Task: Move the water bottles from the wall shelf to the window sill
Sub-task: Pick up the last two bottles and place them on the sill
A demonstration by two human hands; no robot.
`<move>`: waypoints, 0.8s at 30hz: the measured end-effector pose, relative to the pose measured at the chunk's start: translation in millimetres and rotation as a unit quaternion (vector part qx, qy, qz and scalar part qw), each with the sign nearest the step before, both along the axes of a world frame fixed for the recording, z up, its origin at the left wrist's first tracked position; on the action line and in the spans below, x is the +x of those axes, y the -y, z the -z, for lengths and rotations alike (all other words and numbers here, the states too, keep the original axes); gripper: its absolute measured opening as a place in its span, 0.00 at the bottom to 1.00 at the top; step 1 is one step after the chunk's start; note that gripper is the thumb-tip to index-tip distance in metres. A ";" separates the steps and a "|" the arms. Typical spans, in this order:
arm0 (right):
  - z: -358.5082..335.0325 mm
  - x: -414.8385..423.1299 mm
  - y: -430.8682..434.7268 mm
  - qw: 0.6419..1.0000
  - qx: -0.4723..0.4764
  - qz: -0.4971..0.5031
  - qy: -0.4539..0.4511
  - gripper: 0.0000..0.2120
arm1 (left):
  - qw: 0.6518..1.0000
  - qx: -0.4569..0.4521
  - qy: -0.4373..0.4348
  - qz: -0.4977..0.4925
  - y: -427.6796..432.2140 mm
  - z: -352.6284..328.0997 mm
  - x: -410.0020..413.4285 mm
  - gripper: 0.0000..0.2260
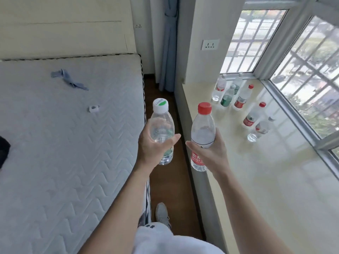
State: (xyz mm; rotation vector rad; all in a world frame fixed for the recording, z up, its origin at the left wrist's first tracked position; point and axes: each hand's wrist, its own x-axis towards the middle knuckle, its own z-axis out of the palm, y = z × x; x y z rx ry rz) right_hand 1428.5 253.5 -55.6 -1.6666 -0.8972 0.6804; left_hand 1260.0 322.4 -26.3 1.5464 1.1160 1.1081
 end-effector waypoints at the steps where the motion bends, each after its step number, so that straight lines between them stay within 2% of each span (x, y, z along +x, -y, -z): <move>1: -0.8 3.6 -22.5 1.000 -0.003 -0.002 -0.003 0.29 | 1.000 -0.002 -0.003 0.000 -20.5 -1.2 2.1 0.22; 8: -9.6 24.8 -154.3 1.000 0.010 0.000 -0.016 0.29 | 1.000 -0.002 -0.010 0.011 -145.6 -6.4 21.4 0.24; 18: 12.9 72.1 -255.1 0.999 -0.017 0.030 -0.023 0.32 | 0.999 -0.010 -0.022 0.037 -271.4 6.5 78.2 0.24; 24: 8.7 124.9 -323.7 0.998 0.026 0.052 -0.022 0.29 | 0.998 0.004 -0.029 0.061 -348.3 12.4 137.2 0.25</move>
